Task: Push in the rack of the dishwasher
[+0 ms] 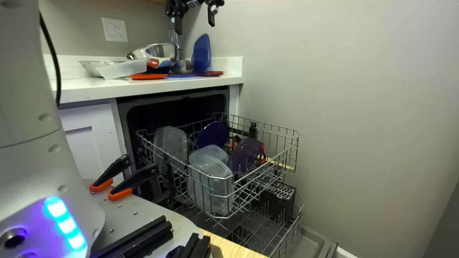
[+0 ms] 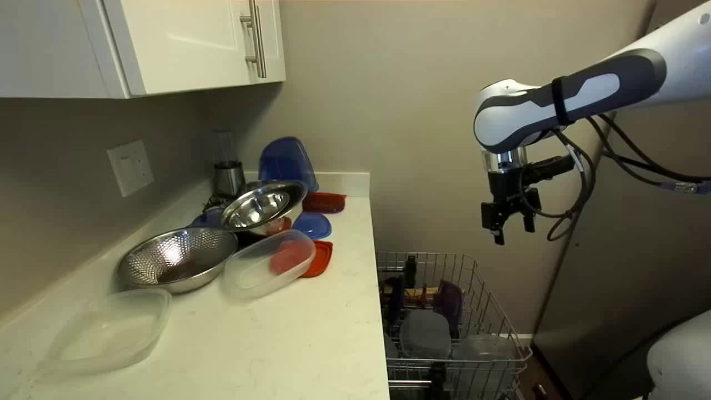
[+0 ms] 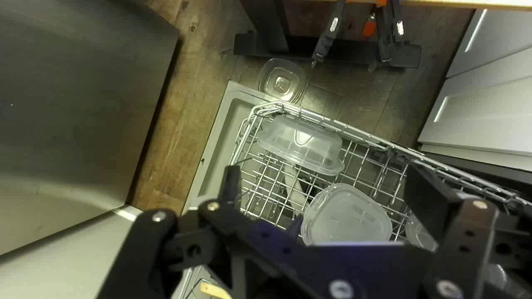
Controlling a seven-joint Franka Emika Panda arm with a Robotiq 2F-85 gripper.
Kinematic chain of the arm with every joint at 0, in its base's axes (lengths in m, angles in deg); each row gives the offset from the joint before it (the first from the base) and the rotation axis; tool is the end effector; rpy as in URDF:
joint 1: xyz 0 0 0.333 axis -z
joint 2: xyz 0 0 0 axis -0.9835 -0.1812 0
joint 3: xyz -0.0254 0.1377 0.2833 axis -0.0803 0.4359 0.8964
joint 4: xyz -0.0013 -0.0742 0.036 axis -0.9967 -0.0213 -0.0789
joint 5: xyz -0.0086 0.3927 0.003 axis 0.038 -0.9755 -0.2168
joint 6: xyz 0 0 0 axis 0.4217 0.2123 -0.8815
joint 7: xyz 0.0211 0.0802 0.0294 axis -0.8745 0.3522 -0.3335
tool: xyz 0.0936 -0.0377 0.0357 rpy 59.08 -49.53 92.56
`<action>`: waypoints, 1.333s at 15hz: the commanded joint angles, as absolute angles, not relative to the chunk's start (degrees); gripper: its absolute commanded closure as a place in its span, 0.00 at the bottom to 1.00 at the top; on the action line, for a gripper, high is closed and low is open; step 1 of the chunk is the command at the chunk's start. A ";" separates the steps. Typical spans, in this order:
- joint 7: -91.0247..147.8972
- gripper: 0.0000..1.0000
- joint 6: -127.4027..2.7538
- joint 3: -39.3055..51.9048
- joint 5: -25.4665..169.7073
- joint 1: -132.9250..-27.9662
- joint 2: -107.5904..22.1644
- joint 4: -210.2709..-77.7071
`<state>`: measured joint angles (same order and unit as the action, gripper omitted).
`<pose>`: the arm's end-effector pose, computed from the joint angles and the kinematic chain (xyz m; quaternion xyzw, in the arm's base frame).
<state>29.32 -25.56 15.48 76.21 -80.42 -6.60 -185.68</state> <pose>0.4076 0.0332 0.4470 0.9861 0.0326 -0.1387 0.0857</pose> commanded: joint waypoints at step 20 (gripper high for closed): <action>33.97 0.00 -41.45 6.57 73.91 -78.37 -17.98 -180.36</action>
